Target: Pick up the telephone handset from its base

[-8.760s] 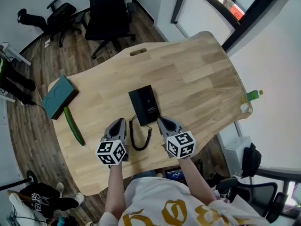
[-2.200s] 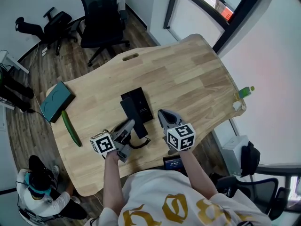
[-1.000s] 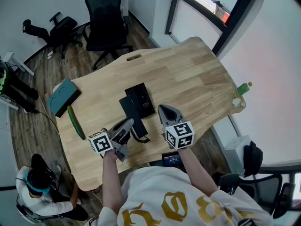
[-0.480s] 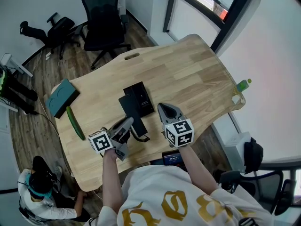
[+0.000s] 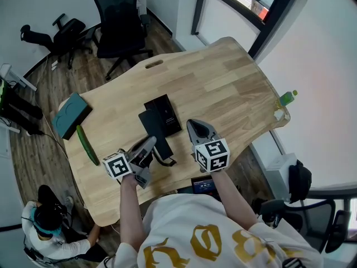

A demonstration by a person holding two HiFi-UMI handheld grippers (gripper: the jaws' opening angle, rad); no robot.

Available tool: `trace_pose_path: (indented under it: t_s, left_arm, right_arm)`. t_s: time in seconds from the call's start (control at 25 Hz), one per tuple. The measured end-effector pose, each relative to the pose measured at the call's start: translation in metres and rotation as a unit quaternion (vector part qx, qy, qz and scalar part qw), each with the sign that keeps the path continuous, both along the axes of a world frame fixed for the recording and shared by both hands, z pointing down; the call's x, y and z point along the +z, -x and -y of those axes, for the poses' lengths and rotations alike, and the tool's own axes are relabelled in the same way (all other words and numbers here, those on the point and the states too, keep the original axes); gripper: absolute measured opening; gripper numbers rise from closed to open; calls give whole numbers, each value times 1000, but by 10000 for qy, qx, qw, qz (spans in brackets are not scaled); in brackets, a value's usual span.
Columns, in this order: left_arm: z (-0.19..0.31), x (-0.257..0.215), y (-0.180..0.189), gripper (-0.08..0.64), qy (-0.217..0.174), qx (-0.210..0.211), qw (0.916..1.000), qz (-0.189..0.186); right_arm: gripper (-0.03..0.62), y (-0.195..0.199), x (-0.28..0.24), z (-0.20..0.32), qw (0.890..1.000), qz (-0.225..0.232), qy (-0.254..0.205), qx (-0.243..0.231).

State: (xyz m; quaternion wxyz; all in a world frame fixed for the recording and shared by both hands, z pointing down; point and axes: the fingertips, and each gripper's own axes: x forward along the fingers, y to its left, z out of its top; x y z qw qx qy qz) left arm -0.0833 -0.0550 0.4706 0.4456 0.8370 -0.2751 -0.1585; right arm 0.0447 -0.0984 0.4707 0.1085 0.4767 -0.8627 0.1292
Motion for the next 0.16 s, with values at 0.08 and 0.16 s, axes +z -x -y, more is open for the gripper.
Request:
trace_pose_path:
  t_s: [0.08,0.16]
  left_arm:
    - [1,1,0,71,-22,16,10000,0]
    - [3,2,0,72,-41,30,10000,8]
  right_arm:
    - [5,-1,1,1,10000,1,2,8]
    - [5,-2,2,2,10000,2,14,21]
